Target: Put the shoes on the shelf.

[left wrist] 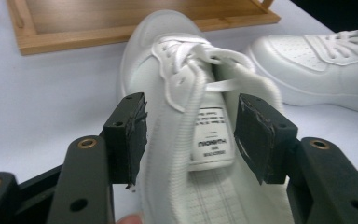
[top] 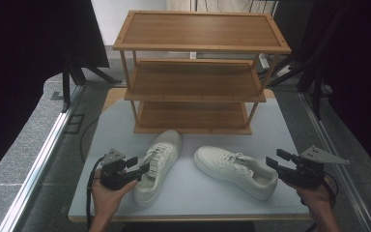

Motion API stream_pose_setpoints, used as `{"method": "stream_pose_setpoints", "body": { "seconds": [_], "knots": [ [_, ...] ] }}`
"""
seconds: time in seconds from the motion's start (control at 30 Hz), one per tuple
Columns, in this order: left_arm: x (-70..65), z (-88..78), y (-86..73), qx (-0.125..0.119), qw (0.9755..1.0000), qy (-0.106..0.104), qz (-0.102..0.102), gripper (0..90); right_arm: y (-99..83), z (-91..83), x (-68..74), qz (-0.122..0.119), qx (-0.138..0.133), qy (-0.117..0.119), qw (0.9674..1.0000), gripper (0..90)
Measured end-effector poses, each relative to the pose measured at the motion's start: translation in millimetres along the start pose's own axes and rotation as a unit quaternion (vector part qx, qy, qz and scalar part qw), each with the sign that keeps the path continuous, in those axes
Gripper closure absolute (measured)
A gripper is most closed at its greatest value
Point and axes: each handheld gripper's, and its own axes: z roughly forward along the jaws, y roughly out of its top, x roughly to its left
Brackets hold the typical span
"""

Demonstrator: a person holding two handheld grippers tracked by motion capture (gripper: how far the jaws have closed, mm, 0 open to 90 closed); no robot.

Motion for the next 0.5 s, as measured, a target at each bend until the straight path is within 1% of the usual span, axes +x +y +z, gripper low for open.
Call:
{"method": "stream_pose_setpoints", "body": {
  "seconds": [0.07, 0.1, 0.17, 0.2, 0.23, 0.3, 0.33, 0.4, 0.47, 0.5],
  "knots": [
    [1.1, 2.9, 2.7, -0.001, 1.0, 0.003, -0.002, 43.9, 0.9, 2.7, -3.3, 0.006, 0.001, 0.001, 1.0, 44.4],
    [0.8, 5.4, 4.9, 0.002, 1.0, 0.005, 0.004, 43.8, 1.2, 4.9, -4.0, 0.006, 0.003, 0.002, 1.0, 44.4],
    [0.4, 11.4, 8.3, 0.01, 0.9998, 0.011, 0.014, 43.8, 2.3, 14.4, -6.7, -0.007, 0.013, 0.022, 0.9997, 43.9],
    [1.1, 15.0, 9.7, 0.016, 0.9997, 0.013, 0.016, 43.9, 2.7, 20.0, -8.9, -0.016, 0.02, 0.038, 0.999, 43.5],
    [1.9, 18.8, 10.9, 0.024, 0.9994, 0.017, 0.018, 44.0, 3.3, 26.0, -11.6, -0.023, 0.029, 0.048, 0.9982, 43.4],
    [3.2, 24.4, 11.9, 0.033, 0.999, 0.022, 0.021, 44.7, 4.5, 37.9, -17.3, -0.039, 0.049, 0.057, 0.9964, 43.0],
    [4.0, 28.0, 12.1, 0.04, 0.9986, 0.026, 0.022, 45.1, 5.0, 41.9, -18.9, -0.042, 0.055, 0.064, 0.9956, 43.0],
    [5.5, 33.5, 12.0, 0.048, 0.998, 0.031, 0.025, 46.2, 7.6, 52.6, -20.5, -0.045, 0.072, 0.098, 0.9915, 43.3],
    [6.4, 39.2, 11.5, 0.057, 0.9975, 0.035, 0.024, 47.4, 10.0, 62.2, -16.2, -0.068, 0.097, 0.118, 0.9859, 42.2],
    [7.0, 42.4, 11.4, 0.055, 0.9978, 0.032, 0.021, 47.9, 11.0, 64.9, -14.6, -0.076, 0.103, 0.124, 0.984, 42.8]
  ]
}}
